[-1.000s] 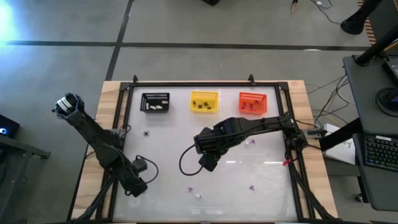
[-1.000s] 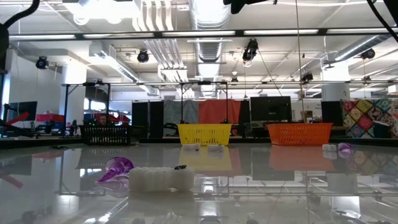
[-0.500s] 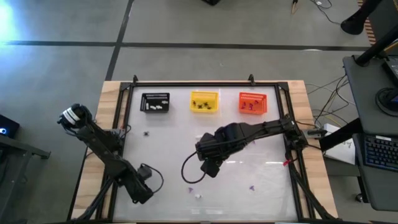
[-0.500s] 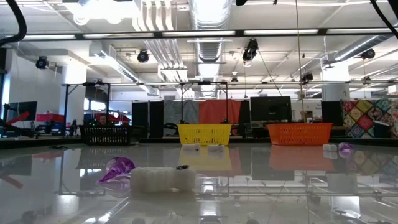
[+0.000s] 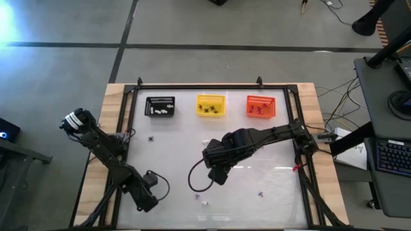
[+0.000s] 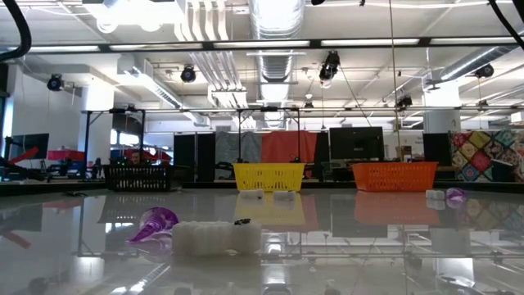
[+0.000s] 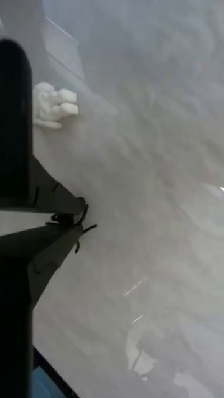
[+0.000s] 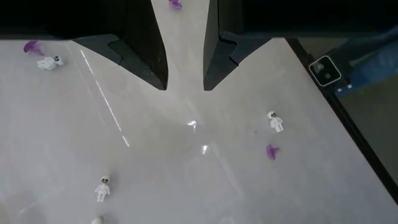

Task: Sort Halloween decoration
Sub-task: Put the black spider toy into the yellow basket

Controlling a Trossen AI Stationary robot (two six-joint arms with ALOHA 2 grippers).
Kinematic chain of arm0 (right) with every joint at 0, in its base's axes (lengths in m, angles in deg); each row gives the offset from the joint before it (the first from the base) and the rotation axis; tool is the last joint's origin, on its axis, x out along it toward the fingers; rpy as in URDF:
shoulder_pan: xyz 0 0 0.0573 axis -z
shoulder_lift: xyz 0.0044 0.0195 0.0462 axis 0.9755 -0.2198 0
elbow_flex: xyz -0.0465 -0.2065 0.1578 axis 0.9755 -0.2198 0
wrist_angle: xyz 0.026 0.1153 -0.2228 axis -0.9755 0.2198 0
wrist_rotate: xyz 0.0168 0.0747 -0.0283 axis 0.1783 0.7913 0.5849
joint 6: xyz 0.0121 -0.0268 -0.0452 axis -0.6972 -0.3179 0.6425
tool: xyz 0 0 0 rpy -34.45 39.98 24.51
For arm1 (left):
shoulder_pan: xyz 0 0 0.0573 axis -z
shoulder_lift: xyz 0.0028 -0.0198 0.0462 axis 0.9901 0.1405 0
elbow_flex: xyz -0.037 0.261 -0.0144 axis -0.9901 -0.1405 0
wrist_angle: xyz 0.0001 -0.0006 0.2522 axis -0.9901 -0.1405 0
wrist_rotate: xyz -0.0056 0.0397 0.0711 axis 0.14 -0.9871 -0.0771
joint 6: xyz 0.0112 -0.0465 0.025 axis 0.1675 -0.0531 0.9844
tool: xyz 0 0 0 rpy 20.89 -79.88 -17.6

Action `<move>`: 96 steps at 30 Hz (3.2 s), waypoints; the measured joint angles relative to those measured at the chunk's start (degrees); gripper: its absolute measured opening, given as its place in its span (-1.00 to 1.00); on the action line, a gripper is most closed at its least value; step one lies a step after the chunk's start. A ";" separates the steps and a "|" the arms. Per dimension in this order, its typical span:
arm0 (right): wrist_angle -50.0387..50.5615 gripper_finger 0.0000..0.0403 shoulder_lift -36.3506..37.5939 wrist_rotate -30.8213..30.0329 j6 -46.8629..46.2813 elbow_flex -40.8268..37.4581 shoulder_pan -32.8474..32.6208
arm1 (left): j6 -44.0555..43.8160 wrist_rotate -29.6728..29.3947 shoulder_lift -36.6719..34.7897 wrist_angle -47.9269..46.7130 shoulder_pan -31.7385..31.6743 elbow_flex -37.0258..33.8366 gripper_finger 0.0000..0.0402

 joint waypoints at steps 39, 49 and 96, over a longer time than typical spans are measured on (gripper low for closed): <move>0.17 -0.54 0.03 -4.66 5.24 0.01 0.17 | 5.93 -6.48 -23.67 -7.03 -3.54 -0.09 -1.00; 0.16 -0.54 0.04 -4.60 4.19 -0.01 0.17 | 8.81 -8.34 -25.48 -3.89 -4.31 -0.04 -1.00; -0.28 -0.54 0.07 -4.57 -3.05 0.00 0.17 | 47.00 -5.92 -36.56 -7.29 -44.47 -0.04 -1.00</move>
